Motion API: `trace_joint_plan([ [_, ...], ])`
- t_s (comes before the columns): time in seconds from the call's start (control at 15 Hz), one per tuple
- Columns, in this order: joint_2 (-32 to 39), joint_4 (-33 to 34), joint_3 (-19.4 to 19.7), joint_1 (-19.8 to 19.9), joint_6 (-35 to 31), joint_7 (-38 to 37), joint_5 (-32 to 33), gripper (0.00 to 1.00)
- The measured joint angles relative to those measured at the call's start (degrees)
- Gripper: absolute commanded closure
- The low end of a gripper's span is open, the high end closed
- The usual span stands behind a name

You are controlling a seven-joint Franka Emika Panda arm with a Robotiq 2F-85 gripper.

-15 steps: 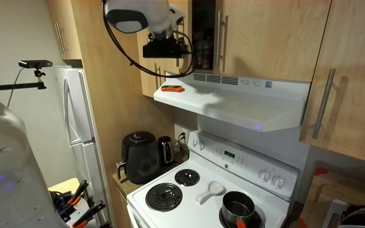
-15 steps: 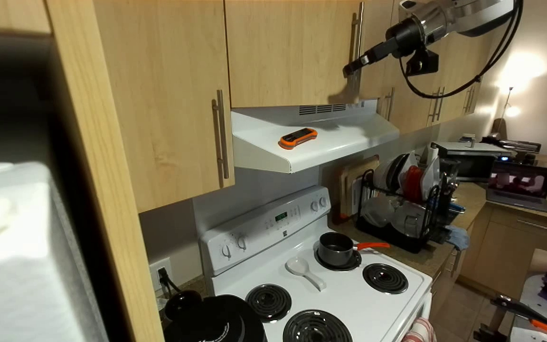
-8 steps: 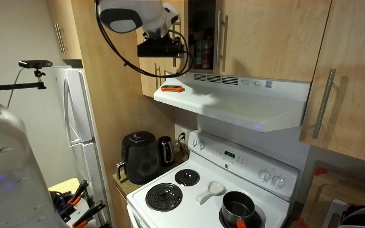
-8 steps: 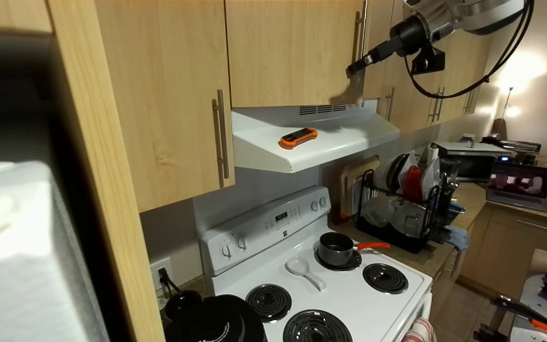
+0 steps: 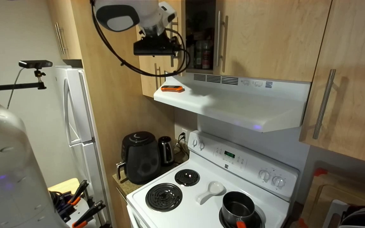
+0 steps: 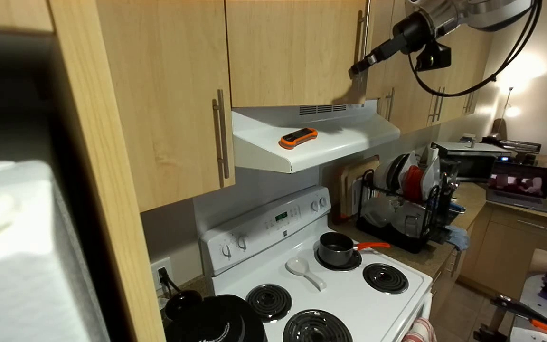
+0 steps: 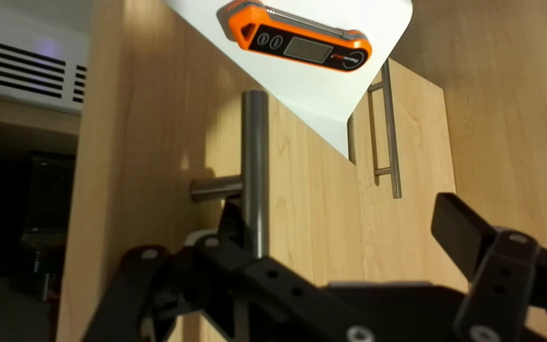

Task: Open the left cabinet door

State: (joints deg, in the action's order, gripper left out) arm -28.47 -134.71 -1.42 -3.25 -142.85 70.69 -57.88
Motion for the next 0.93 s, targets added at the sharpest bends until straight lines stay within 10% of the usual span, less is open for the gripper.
trace_joint_plan([
  [0.93,-4.3,-3.9,0.1,-3.3,-3.4,-6.3,4.9,0.00],
])
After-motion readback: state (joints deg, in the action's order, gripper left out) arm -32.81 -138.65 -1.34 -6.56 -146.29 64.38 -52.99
